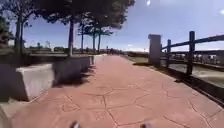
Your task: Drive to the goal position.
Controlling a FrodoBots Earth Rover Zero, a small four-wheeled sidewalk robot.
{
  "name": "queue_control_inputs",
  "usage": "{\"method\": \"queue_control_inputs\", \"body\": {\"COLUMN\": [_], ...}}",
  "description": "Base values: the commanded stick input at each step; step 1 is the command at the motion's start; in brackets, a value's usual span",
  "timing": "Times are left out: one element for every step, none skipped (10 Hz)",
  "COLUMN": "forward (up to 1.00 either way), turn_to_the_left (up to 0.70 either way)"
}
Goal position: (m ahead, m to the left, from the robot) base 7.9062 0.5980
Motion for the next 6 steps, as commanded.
{"method": "queue_control_inputs", "body": {"forward": [1.0,1.0,1.0,1.0,1.0,1.0], "turn_to_the_left": [0.0,0.0,0.0,0.0,0.0,0.0]}}
